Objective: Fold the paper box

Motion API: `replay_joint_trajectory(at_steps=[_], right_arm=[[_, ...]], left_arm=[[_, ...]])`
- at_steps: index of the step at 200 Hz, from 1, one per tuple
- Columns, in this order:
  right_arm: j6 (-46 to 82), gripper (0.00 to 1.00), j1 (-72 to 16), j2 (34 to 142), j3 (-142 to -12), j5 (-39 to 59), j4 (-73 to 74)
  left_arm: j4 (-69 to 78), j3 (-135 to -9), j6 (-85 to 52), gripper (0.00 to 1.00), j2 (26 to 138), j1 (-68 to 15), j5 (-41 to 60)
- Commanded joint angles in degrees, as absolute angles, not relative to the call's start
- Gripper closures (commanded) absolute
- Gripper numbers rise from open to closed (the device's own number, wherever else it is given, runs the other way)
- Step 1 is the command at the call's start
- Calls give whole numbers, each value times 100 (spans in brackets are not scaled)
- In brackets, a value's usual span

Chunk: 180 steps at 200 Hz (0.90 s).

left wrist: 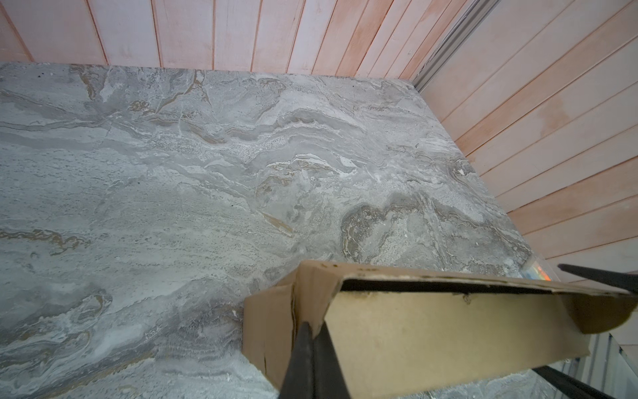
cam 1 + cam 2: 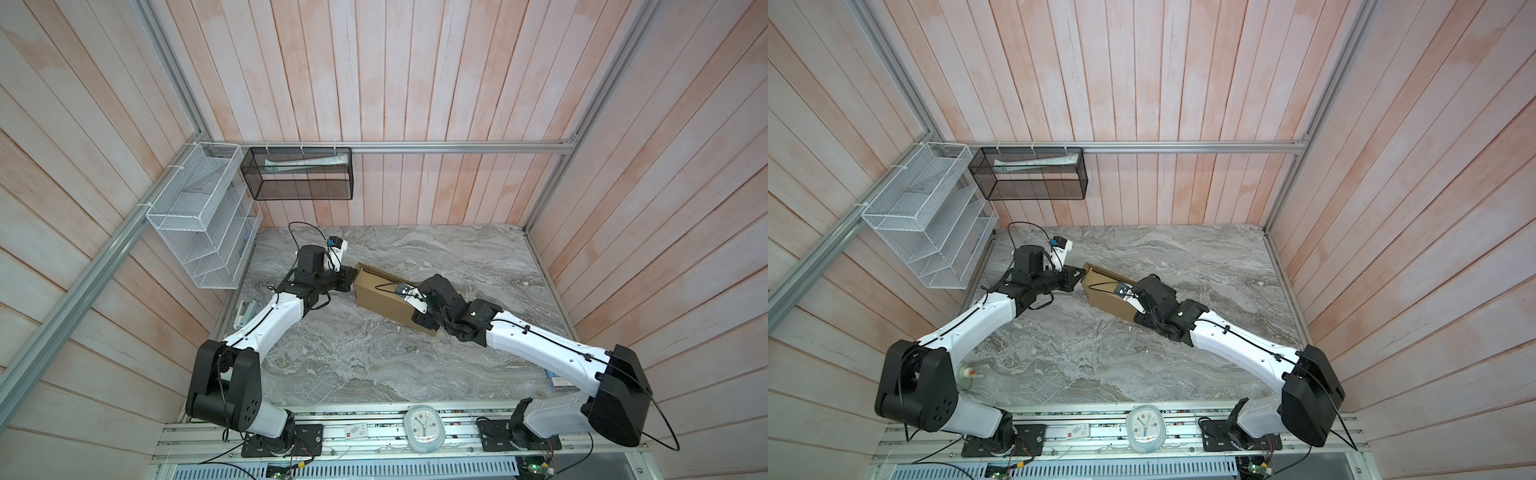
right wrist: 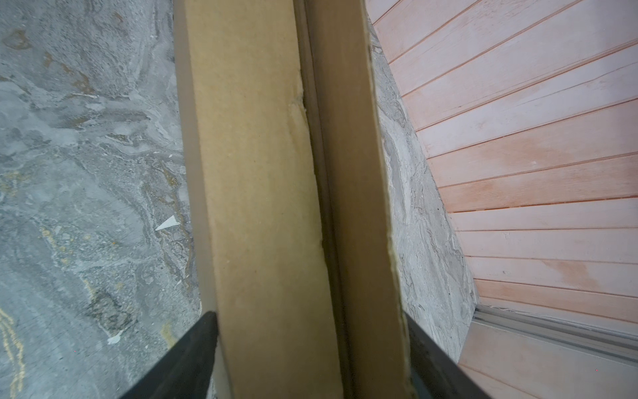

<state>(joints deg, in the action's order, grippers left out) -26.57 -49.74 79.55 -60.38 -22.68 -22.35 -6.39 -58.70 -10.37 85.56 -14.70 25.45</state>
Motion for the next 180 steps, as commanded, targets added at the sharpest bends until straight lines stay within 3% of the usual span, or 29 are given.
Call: replay_joint_trajectory(at_steps=[1,64,180], right_arm=[[-2551,24,-5001,8033,-6016,-2347,-2259],[-2496,29,-5001,8057,-6012,-2366,-2258],[-2385,32,-4944,8225,-6161,-2326,-2307]], left_arm=[[-621,-5748,-1100,100,8559,-1494,2531],[-571,-5748,-1135,97,8552,-1494,2531],[-532,-5625,-1178,79,8383,-1494,2461]])
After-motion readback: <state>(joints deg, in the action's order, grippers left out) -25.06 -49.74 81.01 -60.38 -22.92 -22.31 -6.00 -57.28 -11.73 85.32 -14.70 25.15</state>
